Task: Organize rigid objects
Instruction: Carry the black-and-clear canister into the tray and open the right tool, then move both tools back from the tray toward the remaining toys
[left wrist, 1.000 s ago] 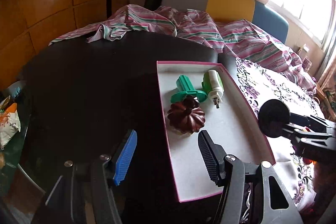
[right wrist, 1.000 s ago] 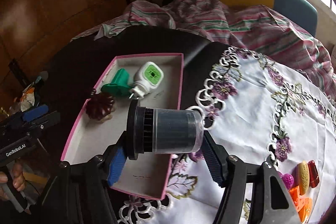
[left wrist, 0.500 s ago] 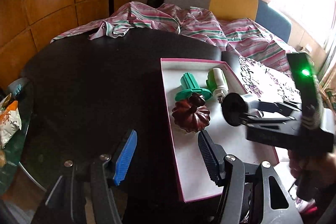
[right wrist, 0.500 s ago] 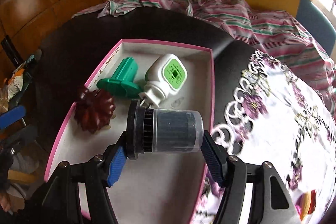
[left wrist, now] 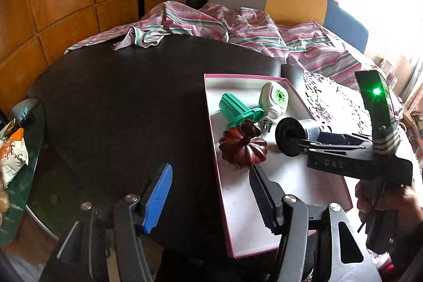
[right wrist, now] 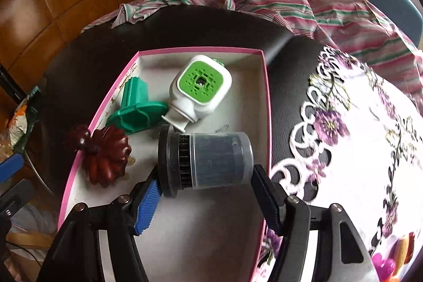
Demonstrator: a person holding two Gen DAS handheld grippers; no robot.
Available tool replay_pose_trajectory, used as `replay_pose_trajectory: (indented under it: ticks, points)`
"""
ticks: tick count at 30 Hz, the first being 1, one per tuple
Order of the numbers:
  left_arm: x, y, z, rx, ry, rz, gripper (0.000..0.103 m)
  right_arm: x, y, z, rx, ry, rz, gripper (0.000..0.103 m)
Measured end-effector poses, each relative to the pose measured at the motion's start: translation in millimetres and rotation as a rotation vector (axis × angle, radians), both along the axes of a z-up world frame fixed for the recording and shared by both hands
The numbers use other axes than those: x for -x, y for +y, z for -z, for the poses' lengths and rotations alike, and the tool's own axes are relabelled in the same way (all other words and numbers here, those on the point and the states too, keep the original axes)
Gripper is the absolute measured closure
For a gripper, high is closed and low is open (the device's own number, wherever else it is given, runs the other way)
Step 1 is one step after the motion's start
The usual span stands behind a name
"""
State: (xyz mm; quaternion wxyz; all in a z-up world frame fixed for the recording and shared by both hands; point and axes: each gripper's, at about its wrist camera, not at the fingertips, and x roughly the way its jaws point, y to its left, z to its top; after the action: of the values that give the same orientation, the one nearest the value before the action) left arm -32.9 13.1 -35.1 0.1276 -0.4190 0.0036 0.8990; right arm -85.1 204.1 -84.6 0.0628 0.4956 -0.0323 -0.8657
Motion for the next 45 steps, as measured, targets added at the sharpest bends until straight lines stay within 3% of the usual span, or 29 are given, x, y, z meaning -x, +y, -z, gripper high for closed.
replay_pose_trajectory:
  ticks: [16, 26, 37, 42, 45]
  points:
    - [-11.8, 13.2, -4.9, 0.030, 0.025, 0.038, 0.041, -42.4, 7.3, -24.2, 0.032, 0.096, 0.082, 0.034]
    - [-18.8, 20.2, -8.4, 0.043, 0.044, 0.060, 0.041, -74.6, 2.9, -36.1, -0.092, 0.165, 0.137, 0.034]
    - [-24.0, 49.8, -19.4, 0.033, 0.066, 0.141, 0.039, -107.5, 67.3, -52.4, -0.114, 0.159, 0.262, 0.033]
    - [-28.3, 65.7, -21.2, 0.040, 0.069, 0.182, 0.039, -124.9, 119.8, -54.1, -0.079, 0.142, 0.373, 0.031]
    - [-29.9, 71.1, -19.9, 0.057, 0.069, 0.188, 0.039, -136.2, 151.4, -51.0, -0.113, 0.121, 0.446, 0.031]
